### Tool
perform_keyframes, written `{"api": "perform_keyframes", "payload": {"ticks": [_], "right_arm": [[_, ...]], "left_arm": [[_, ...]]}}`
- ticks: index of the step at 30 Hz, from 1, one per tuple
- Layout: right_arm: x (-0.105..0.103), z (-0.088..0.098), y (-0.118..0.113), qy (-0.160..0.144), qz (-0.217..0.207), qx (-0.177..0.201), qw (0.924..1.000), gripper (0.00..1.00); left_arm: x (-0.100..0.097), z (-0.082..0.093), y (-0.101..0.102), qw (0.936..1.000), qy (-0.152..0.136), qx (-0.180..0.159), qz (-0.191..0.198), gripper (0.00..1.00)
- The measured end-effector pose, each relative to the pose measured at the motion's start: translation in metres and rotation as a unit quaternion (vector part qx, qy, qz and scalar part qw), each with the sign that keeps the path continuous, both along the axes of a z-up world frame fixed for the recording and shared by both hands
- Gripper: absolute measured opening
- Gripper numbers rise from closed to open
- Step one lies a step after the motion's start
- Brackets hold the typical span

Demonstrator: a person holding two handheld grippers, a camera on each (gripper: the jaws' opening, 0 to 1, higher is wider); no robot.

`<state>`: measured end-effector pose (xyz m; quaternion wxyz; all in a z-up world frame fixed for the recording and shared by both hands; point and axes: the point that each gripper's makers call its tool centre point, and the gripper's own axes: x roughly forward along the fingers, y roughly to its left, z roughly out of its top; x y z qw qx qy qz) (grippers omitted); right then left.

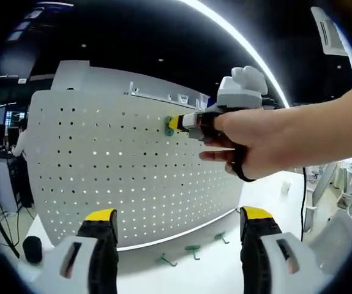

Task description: Insert the hook assembly into the mounting plate slot until the hook locks in place.

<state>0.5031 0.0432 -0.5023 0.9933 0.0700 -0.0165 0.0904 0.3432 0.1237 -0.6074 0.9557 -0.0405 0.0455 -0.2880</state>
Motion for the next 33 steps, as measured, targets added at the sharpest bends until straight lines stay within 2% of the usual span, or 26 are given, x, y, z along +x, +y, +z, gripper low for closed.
{"api": "perform_keyframes", "payload": {"ticks": [2,4,5,7,9,11,15,19,22,24,27,33], "right_arm": [[0.002,0.000,0.001,0.006,-0.013,0.001,0.9999,0.02],[0.003,-0.001,0.000,0.019,-0.035,0.033,0.9987,0.02],[0.003,-0.001,0.002,0.017,-0.031,0.018,0.9992,0.02],[0.003,-0.002,0.003,0.022,-0.042,0.026,0.9985,0.03],[0.003,-0.003,0.001,0.025,-0.057,0.057,0.9964,0.03],[0.005,-0.003,0.001,0.025,-0.054,0.042,0.9973,0.03],[0.005,-0.003,0.001,0.025,-0.056,0.045,0.9971,0.03],[0.005,-0.003,0.001,0.024,-0.052,0.036,0.9977,0.03],[0.004,-0.002,0.000,0.024,-0.045,0.049,0.9975,0.04],[0.002,-0.002,0.001,0.023,-0.038,0.036,0.9983,0.04],[-0.002,-0.002,0.003,0.019,-0.025,0.042,0.9986,0.07],[-0.007,0.001,0.017,0.013,0.024,0.035,0.9990,0.21]], "left_arm": [[0.000,-0.001,-0.001,1.0000,0.003,-0.001,0.002,0.84],[0.001,-0.002,-0.004,1.0000,0.003,-0.002,-0.003,0.83],[0.001,-0.001,-0.008,0.9999,0.003,-0.006,-0.008,0.83],[0.001,-0.001,-0.009,0.9999,0.001,-0.007,-0.012,0.83],[0.001,0.000,-0.009,0.9999,0.000,-0.010,-0.014,0.83],[0.002,0.000,-0.006,0.9998,0.002,-0.016,-0.012,0.82],[0.002,0.001,-0.002,0.9998,0.000,-0.021,-0.007,0.82],[0.001,0.000,-0.002,0.9998,-0.001,-0.021,-0.006,0.82],[0.001,-0.002,-0.001,0.9998,0.003,-0.021,-0.004,0.82],[0.001,-0.001,0.000,0.9998,0.002,-0.020,-0.002,0.82],[0.002,0.001,0.001,0.9998,0.001,-0.017,0.000,0.82],[0.002,0.000,0.005,0.9999,0.004,-0.013,0.004,0.82]]}}
